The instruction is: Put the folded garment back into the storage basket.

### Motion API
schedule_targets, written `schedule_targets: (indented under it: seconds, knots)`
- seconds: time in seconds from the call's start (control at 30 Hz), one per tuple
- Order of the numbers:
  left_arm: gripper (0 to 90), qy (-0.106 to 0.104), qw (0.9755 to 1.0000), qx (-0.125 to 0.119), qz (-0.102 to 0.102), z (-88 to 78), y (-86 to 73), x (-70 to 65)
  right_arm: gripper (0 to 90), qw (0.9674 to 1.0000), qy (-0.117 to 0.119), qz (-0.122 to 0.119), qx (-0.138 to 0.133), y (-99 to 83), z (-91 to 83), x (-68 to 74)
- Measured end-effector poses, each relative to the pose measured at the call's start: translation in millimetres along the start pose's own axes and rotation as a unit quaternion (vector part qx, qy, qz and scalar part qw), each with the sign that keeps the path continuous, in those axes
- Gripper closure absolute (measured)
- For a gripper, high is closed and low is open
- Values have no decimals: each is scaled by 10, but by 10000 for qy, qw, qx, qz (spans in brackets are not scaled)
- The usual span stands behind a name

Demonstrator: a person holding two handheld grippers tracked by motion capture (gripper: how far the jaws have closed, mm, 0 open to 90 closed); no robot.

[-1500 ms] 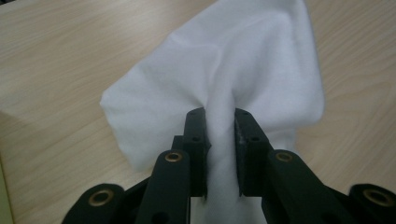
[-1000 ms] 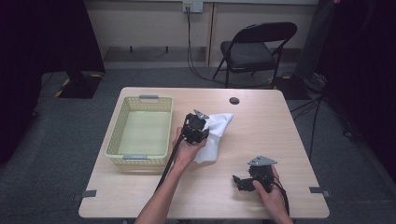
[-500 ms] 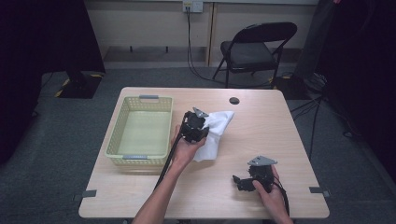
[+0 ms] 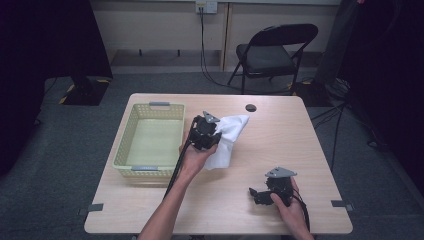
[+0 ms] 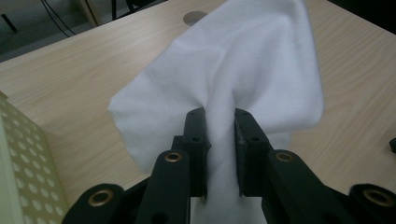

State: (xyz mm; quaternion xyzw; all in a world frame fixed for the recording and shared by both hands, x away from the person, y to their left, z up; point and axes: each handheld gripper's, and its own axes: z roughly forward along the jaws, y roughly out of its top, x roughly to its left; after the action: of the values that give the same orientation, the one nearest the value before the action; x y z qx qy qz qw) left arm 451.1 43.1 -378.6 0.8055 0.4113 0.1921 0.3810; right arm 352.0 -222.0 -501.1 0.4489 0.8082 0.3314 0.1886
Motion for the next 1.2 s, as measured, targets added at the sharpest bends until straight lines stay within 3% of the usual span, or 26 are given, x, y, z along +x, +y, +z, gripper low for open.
schedule_targets:
  seconds: [0.53,1.2]
  knots:
    - [772,95,9996,-247,118,-317,170,130,0,10000,3,-3,-1,1,1,-1]
    - [771,303,9986,-422,17,-561,206,300,0,10000,8,-6,0,2,3,-3]
